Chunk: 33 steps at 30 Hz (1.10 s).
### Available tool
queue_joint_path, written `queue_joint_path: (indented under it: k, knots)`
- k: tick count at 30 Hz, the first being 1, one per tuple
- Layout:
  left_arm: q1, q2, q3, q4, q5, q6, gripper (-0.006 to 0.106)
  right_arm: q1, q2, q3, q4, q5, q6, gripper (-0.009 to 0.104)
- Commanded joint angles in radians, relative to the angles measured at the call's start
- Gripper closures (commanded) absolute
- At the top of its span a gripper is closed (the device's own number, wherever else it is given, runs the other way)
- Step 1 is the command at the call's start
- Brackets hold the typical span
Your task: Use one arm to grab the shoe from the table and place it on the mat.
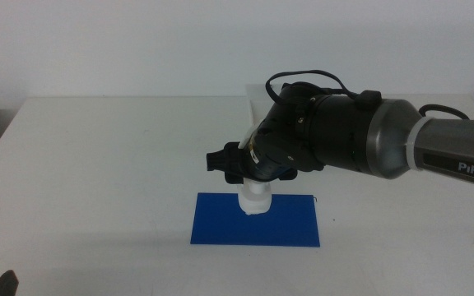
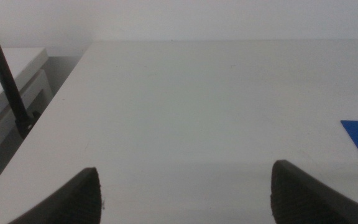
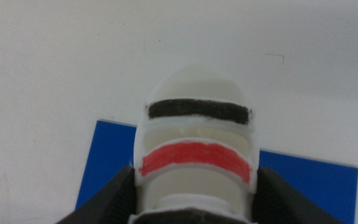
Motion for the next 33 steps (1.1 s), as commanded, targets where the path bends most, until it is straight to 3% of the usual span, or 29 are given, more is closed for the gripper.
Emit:
queue_joint_path:
  k: [1,6,10,20,30,33]
  knots:
    - [-0.005,-0.014,0.008,-0.008,-0.081,-0.005,0.007,-0.002,-0.055,-0.037,-0.031,-0.047,-0.003,0.099]
    - [-0.005,-0.014,0.008,-0.008,-0.081,-0.005,0.007,-0.002,-0.055,-0.037,-0.045,-0.036,-0.011,0.099]
    - [-0.005,-0.014,0.008,-0.008,-0.081,-0.005,0.007,-0.002,-0.055,-0.037,-0.056,-0.017,-0.132,0.099]
    - [-0.005,-0.014,0.008,-0.008,-0.081,-0.005,0.007,-0.001,-0.055,-0.037,-0.063,-0.017,-0.78,0.099]
    - [-0.005,-0.014,0.008,-0.008,-0.081,-0.005,0.007,0.0,-0.056,-0.037,0.012,-0.012,-1.145,0.099]
    - [-0.005,-0.014,0.008,-0.008,-0.081,-0.005,0.007,-0.005,-0.056,-0.037,0.081,-0.013,-1.333,0.099]
